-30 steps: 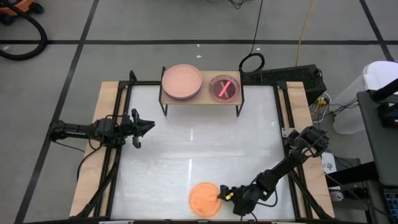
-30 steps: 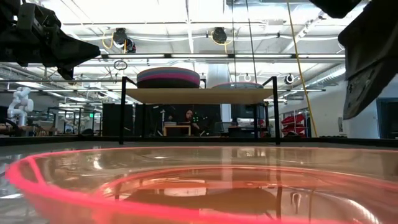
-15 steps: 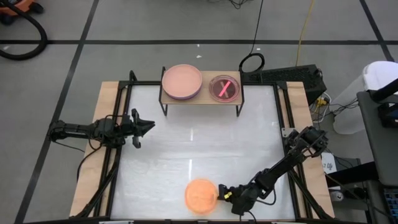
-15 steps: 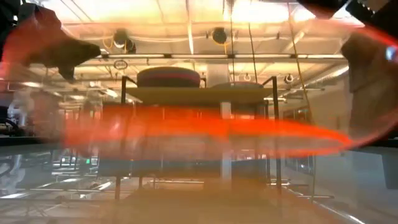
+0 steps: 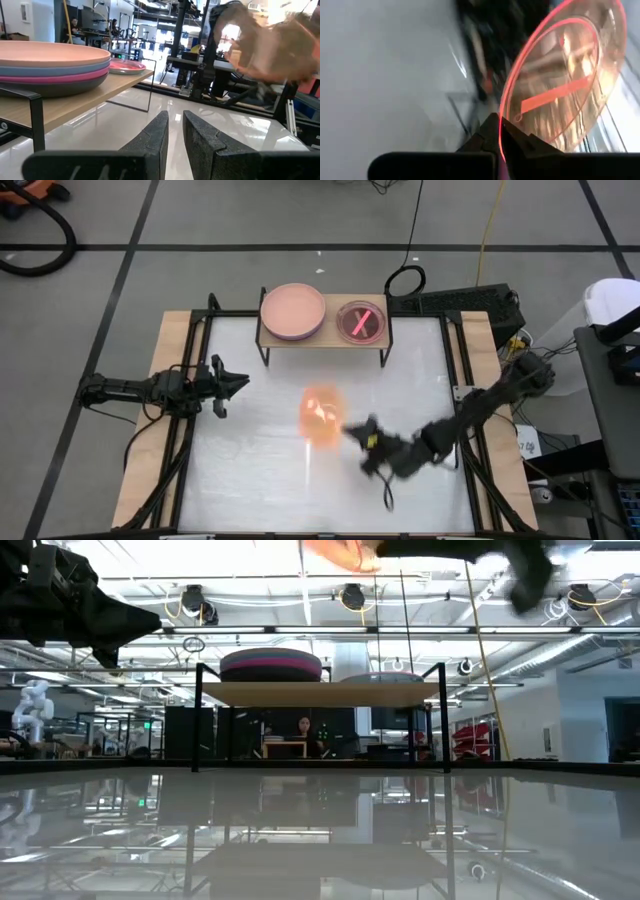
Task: Place and stack plates onto a shelf
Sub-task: Stack the transparent orange plate on top of the transparent pink plate on the shelf
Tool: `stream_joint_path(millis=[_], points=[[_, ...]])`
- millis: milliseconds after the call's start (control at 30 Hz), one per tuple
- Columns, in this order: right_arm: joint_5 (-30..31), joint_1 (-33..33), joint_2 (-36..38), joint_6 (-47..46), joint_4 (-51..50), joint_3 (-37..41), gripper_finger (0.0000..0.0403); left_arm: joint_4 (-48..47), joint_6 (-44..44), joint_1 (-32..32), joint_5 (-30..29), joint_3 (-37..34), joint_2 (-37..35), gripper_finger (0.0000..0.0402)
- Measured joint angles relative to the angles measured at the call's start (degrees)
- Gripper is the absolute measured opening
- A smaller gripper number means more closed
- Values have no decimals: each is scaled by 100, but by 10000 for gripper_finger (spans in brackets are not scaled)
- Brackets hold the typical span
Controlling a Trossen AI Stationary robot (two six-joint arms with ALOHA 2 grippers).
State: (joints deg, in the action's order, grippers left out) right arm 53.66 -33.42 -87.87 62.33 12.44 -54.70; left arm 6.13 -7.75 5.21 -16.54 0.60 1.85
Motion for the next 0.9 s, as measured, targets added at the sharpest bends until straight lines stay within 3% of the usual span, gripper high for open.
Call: stream_joint_path(millis=[67,167,333,500,900], points=[[321,411,396,-12,-66,-4,0,2,-1,0,-2,0,0,62],[249,1157,1055,-128,-233,-4,0,2,0,1,-1,0,1,62],[-284,2561,2079,-223,-554,-10,0,1,0,0,-1,0,0,62],[-1071,3763,2549,-666,-1529,-10,0,2,-1,1,-2,0,2,62],[-2661,4528,2179,-1951,-3649,-8,0,0,-2,2,-2,0,0,62]])
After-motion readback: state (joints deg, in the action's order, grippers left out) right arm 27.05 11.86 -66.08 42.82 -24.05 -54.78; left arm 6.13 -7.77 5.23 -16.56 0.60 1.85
